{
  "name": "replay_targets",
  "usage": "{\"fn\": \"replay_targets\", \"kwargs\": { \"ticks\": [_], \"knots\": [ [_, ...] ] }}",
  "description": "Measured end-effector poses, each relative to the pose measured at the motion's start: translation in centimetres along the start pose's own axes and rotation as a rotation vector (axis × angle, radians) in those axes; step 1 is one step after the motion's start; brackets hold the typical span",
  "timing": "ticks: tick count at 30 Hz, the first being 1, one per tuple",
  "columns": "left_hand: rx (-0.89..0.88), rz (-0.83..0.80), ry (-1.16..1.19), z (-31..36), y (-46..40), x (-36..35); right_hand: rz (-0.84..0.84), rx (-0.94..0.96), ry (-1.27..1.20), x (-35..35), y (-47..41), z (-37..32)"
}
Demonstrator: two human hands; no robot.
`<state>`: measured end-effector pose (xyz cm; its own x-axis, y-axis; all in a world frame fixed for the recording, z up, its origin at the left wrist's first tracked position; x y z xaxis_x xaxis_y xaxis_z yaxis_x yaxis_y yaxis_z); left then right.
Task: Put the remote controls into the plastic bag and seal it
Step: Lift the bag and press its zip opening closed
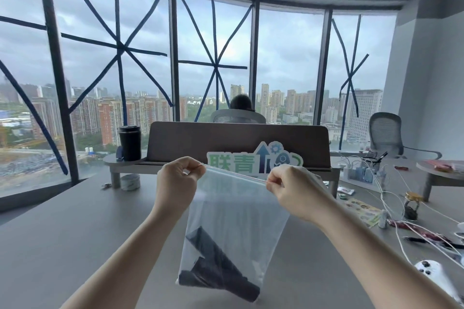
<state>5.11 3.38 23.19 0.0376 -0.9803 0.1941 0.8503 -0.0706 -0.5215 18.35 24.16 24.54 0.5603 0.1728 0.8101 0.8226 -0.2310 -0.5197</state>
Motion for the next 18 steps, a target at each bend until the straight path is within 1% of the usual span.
{"fn": "replay_targets", "kwargs": {
  "ticks": [6, 13, 18],
  "knots": [
    [-0.018, 0.043, -0.008, -0.8, -0.6, 2.4, 0.015, 0.032, 0.040, 0.1, 0.5, -0.7],
    [-0.011, 0.063, 0.037, -2.1, -1.5, 5.3, 0.012, 0.115, 0.106, 1.0, 1.0, -4.6],
    [0.016, 0.060, 0.048, -4.2, -2.4, 6.3, 0.007, 0.099, 0.172, 0.1, 0.1, -6.1]
  ]
}}
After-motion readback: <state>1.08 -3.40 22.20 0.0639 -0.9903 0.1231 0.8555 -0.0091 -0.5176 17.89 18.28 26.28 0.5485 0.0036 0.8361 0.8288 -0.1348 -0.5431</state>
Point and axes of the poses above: each hand's wrist, its own y-axis away from the middle knuckle, its own x-axis out of the back of the hand, z = x × y, the point moved 7 cm from there along -y, towards the middle knuckle, and after that the axes turned 2 degrees about x, right-handed, at the moved point
